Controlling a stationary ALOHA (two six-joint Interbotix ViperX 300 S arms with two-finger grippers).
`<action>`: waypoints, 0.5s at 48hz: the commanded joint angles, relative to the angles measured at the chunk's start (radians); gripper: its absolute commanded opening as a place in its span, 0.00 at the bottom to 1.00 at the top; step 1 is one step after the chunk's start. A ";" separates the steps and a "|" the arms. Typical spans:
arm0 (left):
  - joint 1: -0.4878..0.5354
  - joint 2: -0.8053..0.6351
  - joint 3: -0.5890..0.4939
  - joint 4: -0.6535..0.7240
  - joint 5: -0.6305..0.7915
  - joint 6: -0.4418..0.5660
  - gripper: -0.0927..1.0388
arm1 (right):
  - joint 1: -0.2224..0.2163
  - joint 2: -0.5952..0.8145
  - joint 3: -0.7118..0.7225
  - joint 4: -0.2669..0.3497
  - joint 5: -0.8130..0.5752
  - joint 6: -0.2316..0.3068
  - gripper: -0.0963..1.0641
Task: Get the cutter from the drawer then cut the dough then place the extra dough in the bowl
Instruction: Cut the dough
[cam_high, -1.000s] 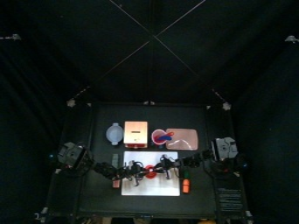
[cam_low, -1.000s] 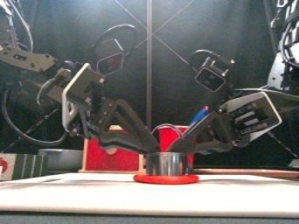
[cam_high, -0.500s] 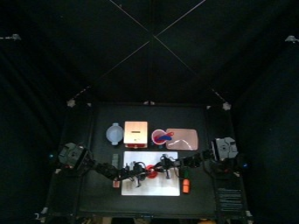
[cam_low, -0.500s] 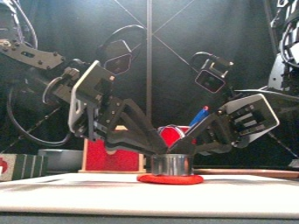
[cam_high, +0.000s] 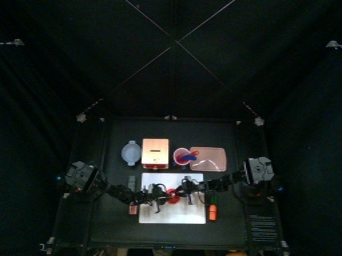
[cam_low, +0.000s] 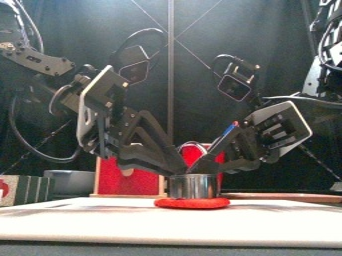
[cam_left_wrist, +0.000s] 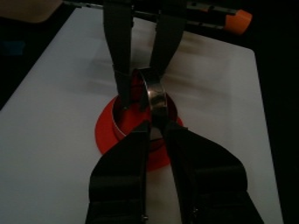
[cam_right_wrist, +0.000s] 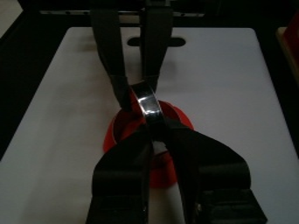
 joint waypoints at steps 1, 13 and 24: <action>0.018 -0.021 0.066 -0.009 0.026 0.003 0.59 | 0.018 -0.043 -0.008 0.008 0.020 0.006 0.58; 0.046 -0.089 0.077 0.040 0.026 0.060 0.60 | 0.063 -0.061 -0.028 0.031 0.055 0.000 0.58; 0.049 -0.114 0.046 0.055 0.028 0.129 0.60 | 0.069 -0.072 -0.032 0.031 0.072 -0.002 0.59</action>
